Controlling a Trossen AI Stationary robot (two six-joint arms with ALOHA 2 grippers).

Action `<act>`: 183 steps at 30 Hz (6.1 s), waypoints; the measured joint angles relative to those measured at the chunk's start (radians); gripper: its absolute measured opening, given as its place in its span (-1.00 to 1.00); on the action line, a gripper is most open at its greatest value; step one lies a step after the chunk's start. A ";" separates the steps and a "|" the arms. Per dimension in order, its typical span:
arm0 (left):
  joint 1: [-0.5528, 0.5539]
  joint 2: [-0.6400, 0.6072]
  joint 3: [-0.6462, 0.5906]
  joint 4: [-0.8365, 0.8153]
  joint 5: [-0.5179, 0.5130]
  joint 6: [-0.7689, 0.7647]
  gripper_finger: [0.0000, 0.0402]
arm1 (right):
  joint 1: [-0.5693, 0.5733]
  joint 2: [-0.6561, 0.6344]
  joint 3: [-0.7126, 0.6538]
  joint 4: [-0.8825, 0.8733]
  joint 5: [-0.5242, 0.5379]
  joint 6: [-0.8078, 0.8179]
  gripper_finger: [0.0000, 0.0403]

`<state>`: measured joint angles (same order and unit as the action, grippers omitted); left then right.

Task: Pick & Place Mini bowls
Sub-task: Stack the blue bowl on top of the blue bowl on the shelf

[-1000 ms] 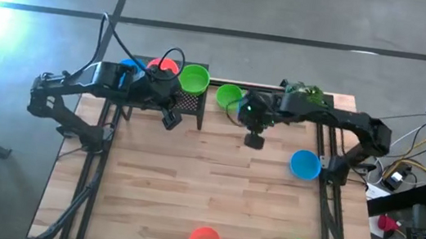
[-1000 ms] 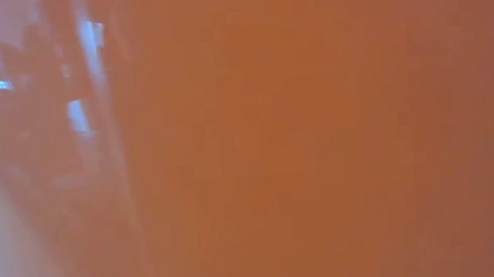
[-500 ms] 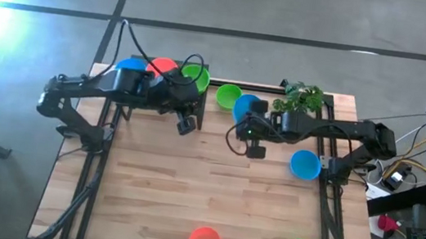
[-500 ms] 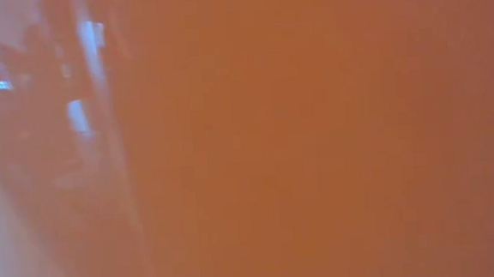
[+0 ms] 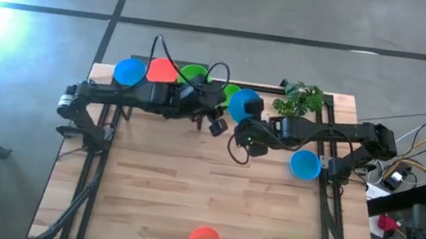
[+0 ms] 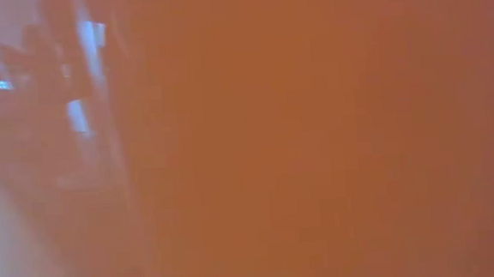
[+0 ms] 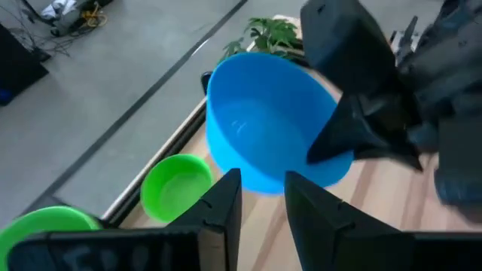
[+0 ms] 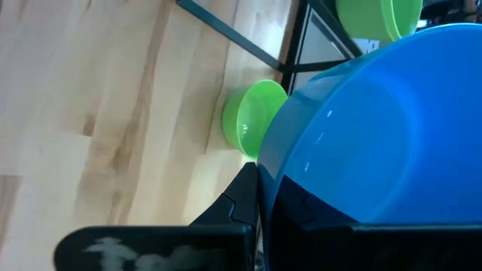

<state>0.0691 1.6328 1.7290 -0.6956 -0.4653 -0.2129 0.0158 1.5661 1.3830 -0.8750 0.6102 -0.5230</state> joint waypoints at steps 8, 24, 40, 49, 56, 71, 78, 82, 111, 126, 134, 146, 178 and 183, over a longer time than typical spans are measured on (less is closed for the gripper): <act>0.046 0.014 0.000 0.043 -0.001 -0.146 -0.52 | 0.012 0.000 0.000 0.035 0.018 -0.067 -0.96; 0.068 0.012 -0.033 0.061 0.045 -0.199 -0.52 | 0.018 0.000 0.000 0.131 0.016 -0.118 -0.96; 0.074 0.012 -0.080 0.093 0.036 -0.240 -0.95 | 0.020 0.000 -0.002 0.149 0.006 -0.128 -0.96; 0.075 0.012 -0.081 0.091 0.038 -0.235 -0.99 | 0.020 0.000 -0.002 0.152 0.006 -0.099 -0.96; 0.075 0.014 -0.082 0.083 0.048 -0.235 -1.00 | 0.021 -0.002 -0.002 0.158 -0.021 -0.111 -0.83; 0.097 0.015 -0.083 0.055 0.069 -0.259 -1.00 | 0.027 -0.003 0.001 0.173 -0.035 -0.051 -0.32; 0.144 0.014 -0.083 0.054 0.098 -0.258 -1.00 | 0.027 -0.012 0.042 0.181 -0.035 0.049 -0.33; 0.172 0.014 -0.083 0.048 0.110 -0.252 -1.00 | 0.027 -0.023 0.064 0.179 -0.036 0.051 -0.36; 0.567 -0.331 -0.052 -0.481 0.329 0.121 -1.00 | 0.027 -0.298 0.085 0.177 -0.099 0.257 -0.45; 0.697 -0.393 -0.052 -0.783 0.305 0.276 -1.00 | 0.027 -0.290 0.083 0.175 -0.125 0.250 -0.51; 0.712 -0.392 -0.052 -0.789 0.074 0.215 -1.00 | 0.027 -0.290 0.082 0.175 -0.148 0.254 -0.56; 0.717 -0.388 -0.083 -0.808 -0.145 -0.026 -1.00 | 0.027 -0.290 0.082 0.175 -0.148 0.255 -0.58; 0.769 -0.401 -0.272 -0.761 -0.162 -0.364 -1.00 | 0.027 -0.289 0.082 0.175 -0.148 0.250 -0.64; 0.769 -0.401 -0.273 -0.760 -0.162 -0.364 -0.92 | 0.027 -0.289 0.082 0.175 -0.148 0.250 -0.63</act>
<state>0.8379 1.2316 1.4563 -1.4555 -0.6274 -0.5774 0.0433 1.2774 1.4651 -0.6999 0.4625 -0.2729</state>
